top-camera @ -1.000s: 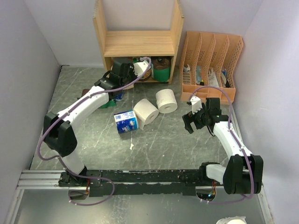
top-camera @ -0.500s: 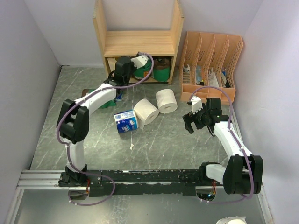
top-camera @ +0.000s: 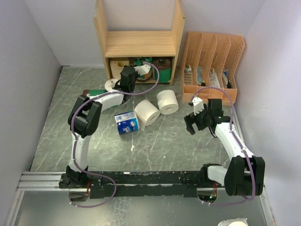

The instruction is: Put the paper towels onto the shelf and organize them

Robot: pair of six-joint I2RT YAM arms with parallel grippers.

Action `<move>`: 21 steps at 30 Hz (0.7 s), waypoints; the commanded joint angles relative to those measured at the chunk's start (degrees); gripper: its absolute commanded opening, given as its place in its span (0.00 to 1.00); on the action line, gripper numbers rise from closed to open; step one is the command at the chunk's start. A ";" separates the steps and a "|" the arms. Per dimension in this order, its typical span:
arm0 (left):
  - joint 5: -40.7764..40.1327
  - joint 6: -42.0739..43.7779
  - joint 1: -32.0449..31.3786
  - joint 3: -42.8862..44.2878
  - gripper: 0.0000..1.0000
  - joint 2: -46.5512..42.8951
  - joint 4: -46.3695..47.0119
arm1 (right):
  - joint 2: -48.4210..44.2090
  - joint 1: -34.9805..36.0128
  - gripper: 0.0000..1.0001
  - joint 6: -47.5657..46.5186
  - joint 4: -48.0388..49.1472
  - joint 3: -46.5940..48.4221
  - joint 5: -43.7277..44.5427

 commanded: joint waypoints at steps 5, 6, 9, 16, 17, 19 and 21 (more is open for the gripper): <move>-2.37 1.63 0.27 6.89 0.13 5.67 5.56 | 0.39 -0.79 1.00 -0.45 0.66 -0.60 0.37; -2.77 1.41 0.27 7.70 0.22 6.15 5.09 | 0.35 -0.78 1.00 -0.50 0.62 -0.54 0.37; -2.73 0.46 0.31 8.38 0.50 5.89 3.49 | 0.23 -0.91 1.00 -0.47 0.56 -0.58 0.22; -1.27 -2.31 0.21 7.17 0.96 0.13 -1.68 | 0.08 -0.99 1.00 -0.53 0.57 -0.52 0.13; -0.81 -3.08 0.12 6.60 0.99 -1.41 -2.86 | -0.04 -0.99 1.00 -0.58 0.52 -0.58 0.12; -0.25 -4.32 -0.26 4.91 1.00 -4.48 -4.73 | -0.07 -1.02 1.00 -0.62 0.56 -0.56 0.09; 0.46 -5.22 -0.91 3.02 1.00 -7.80 -6.89 | -0.08 -0.96 1.00 -0.63 0.52 -0.52 0.10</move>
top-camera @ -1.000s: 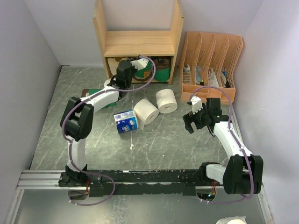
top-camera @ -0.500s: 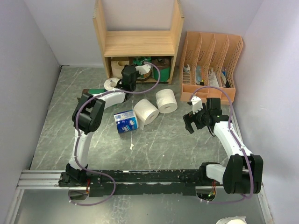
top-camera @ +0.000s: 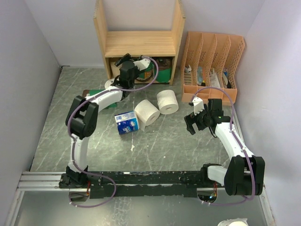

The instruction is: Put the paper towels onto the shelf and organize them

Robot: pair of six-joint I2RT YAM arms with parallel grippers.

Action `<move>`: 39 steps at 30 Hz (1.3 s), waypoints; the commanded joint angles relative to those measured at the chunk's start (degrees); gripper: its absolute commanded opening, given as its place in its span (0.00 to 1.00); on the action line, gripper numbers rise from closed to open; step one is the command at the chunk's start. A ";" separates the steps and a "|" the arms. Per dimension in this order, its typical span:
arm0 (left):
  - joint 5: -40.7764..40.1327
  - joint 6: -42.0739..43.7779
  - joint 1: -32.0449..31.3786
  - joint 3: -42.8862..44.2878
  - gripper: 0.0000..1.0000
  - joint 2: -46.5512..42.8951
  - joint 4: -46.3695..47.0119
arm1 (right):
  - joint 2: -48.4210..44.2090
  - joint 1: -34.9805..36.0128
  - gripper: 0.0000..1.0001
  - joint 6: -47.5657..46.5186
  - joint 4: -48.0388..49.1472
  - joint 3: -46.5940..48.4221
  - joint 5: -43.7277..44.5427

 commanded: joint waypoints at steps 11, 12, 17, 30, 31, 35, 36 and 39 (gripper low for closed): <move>18.69 -16.49 -4.58 -5.74 0.99 -29.52 -42.58 | -0.87 -0.82 1.00 -0.83 -0.22 -0.35 -0.51; 20.09 -18.34 -4.10 -6.50 1.00 -31.54 -46.02 | -0.87 -0.81 1.00 -0.96 -0.24 -0.34 -0.51; 35.43 -25.15 12.31 -10.38 1.00 -38.93 -57.59 | -0.81 -0.89 1.00 -1.18 -0.51 -0.23 -1.45; 85.02 -34.70 53.49 -13.67 1.00 -37.29 -64.86 | -1.46 -0.82 1.00 -1.19 -0.62 -0.17 -1.56; 86.75 -34.27 54.42 -14.22 1.00 -36.00 -65.50 | -1.64 -0.82 1.00 -1.14 -0.61 -0.21 -1.56; 87.13 -32.85 55.60 -16.93 0.99 -30.92 -64.87 | -1.77 -0.90 1.00 -1.10 -0.61 -0.16 -1.55; 85.90 -33.49 55.80 -18.05 0.98 -30.43 -62.95 | -1.71 -0.89 1.00 -1.10 -0.58 -0.16 -1.53; 82.44 -36.84 56.08 -22.27 0.98 -29.67 -54.70 | -1.85 -0.88 1.00 -1.15 -0.67 -0.16 -1.48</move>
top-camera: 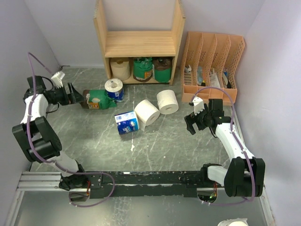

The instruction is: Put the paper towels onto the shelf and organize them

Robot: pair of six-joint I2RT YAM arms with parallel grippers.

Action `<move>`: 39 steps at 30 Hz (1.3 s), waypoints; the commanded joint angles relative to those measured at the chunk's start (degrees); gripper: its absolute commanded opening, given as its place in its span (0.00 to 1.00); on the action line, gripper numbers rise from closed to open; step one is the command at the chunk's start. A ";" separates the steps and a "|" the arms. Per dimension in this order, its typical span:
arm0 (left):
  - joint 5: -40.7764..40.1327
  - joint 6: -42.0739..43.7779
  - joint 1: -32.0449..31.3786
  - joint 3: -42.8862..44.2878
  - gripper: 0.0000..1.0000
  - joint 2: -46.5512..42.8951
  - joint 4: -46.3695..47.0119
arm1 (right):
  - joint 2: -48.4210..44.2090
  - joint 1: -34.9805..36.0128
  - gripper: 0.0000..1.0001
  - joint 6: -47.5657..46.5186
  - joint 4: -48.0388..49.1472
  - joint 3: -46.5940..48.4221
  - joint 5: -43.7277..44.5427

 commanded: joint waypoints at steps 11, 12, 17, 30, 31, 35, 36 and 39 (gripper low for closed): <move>-6.83 -9.12 0.59 -7.59 0.98 2.23 22.87 | -1.44 -0.61 1.00 -0.38 -0.52 -0.25 -0.61; -7.07 -8.84 0.55 -7.21 0.98 2.87 23.05 | -1.31 -0.60 1.00 -0.38 -0.52 -0.25 -0.60; -6.58 -7.72 0.55 -4.45 0.97 8.06 22.83 | -1.13 -0.57 1.00 -0.36 -0.45 -0.30 -0.41; -3.59 -8.68 -1.99 -1.40 0.91 15.61 22.85 | -1.06 -0.65 1.00 -0.27 -0.34 -0.25 0.11; -3.38 -8.66 -2.37 -1.14 0.91 15.88 22.76 | -1.03 -0.64 1.00 -0.28 -0.29 -0.25 0.12; -2.66 -9.23 -3.60 -0.52 0.88 16.49 22.75 | -0.99 -0.61 1.00 -0.29 -0.22 -0.34 0.20; -2.49 -9.43 -3.82 -0.24 0.87 16.66 22.81 | -0.99 -0.64 1.00 -0.27 -0.24 -0.38 0.27; -1.39 -9.75 -4.45 0.46 0.82 17.51 22.47 | -1.02 -0.65 1.00 -0.29 -0.24 -0.34 0.28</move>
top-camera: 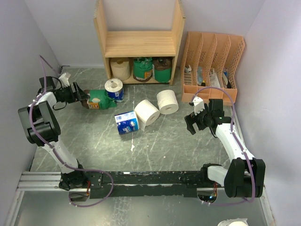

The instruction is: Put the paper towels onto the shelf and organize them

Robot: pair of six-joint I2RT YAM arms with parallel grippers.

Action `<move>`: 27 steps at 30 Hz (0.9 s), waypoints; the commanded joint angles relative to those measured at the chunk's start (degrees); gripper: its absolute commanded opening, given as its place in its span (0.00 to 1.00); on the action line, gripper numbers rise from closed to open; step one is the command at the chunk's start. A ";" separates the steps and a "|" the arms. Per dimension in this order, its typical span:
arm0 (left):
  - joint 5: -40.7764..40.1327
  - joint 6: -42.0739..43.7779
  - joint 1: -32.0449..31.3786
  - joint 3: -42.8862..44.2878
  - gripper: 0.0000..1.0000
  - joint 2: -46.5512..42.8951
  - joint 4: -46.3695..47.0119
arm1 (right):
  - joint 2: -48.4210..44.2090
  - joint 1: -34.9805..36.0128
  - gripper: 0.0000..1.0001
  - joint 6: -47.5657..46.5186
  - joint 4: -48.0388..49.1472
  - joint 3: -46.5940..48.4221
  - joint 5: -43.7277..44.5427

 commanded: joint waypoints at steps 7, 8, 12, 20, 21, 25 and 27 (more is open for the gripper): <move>6.23 -0.73 -1.38 3.05 0.71 4.12 0.79 | -0.80 -0.64 1.00 -0.33 -0.23 -0.35 0.10; 6.68 -0.75 -1.35 3.09 0.66 4.35 0.77 | -0.73 -0.59 1.00 -0.39 -0.16 -0.35 0.14; 7.15 -0.22 -1.50 4.33 0.22 5.48 -1.08 | -0.76 -0.61 1.00 -0.36 -0.15 -0.34 0.19; 8.86 2.06 -1.66 5.60 0.10 3.80 -5.35 | -0.94 -0.59 1.00 -0.47 -0.16 -0.34 0.19; 9.16 2.70 -1.66 5.93 0.09 3.07 -6.55 | -1.01 -0.63 1.00 -0.46 -0.17 -0.34 0.19; 7.50 8.23 -3.30 9.12 0.07 -1.79 -14.62 | -1.06 -0.65 1.00 -0.49 -0.13 -0.34 0.19; 4.73 11.86 -5.27 11.31 0.07 -5.30 -19.02 | -0.99 -0.60 1.00 -0.49 -0.13 -0.36 0.18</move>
